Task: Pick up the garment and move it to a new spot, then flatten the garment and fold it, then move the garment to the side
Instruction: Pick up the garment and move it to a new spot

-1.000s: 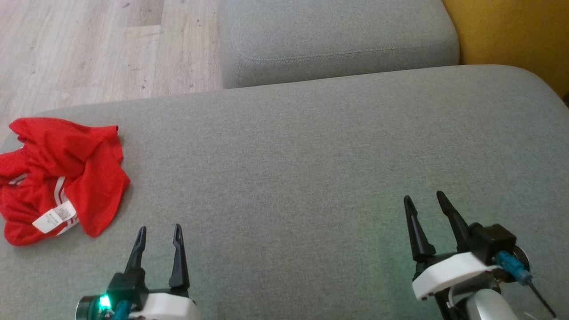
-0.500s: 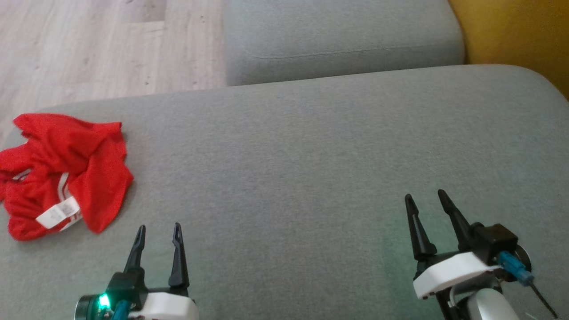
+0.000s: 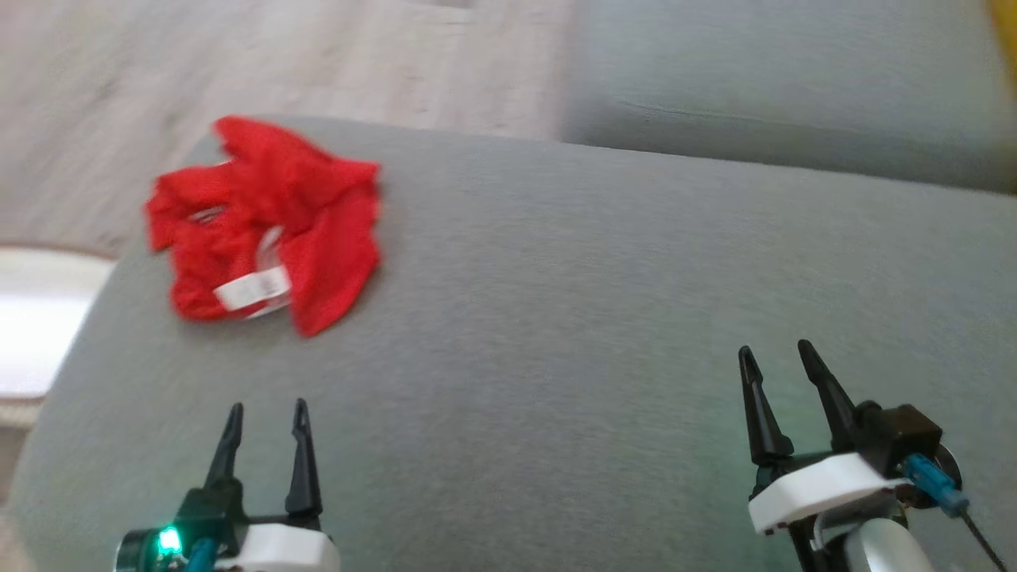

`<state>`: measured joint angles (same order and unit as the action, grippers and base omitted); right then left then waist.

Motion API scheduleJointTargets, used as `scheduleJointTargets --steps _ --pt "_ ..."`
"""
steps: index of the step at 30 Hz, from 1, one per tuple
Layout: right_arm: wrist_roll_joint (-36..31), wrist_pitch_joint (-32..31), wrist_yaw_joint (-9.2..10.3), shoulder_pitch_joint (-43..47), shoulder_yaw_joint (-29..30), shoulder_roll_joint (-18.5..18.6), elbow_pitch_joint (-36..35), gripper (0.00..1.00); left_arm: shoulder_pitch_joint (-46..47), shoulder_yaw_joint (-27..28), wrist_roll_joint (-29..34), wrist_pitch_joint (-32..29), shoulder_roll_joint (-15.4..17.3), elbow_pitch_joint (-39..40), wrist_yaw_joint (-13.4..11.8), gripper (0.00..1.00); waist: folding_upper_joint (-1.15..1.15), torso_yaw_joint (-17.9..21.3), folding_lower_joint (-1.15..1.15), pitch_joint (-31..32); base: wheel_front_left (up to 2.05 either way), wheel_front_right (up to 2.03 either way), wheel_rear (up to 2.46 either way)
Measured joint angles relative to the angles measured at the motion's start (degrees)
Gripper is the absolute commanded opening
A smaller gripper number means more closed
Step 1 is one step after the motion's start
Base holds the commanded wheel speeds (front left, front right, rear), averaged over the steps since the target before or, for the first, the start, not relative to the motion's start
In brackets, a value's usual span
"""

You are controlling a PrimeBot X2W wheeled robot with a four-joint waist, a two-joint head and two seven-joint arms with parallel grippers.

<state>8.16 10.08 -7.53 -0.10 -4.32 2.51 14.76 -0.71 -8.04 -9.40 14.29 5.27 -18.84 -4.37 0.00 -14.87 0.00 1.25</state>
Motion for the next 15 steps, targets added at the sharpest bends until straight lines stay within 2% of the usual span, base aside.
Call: scheduleJointTargets --steps 8,11,15 --pt "0.9 0.2 0.0 -0.1 -1.6 0.0 0.3 1.0 -1.4 0.7 0.0 0.0 1.2 0.7 0.0 1.0 0.0 -8.4 0.0 0.0 0.0 0.0 0.0" --pt "0.9 0.6 0.0 -0.2 -2.1 0.0 0.7 1.0 -1.7 0.7 -0.1 0.0 1.4 0.7 0.0 1.0 0.0 -9.7 0.0 -0.1 0.0 0.0 0.0" --pt "0.9 0.8 0.0 -0.2 -2.5 0.0 1.3 1.0 -1.9 0.8 -0.1 0.0 1.5 0.7 -0.2 1.0 0.0 -9.5 0.0 -0.2 0.0 0.0 0.0"
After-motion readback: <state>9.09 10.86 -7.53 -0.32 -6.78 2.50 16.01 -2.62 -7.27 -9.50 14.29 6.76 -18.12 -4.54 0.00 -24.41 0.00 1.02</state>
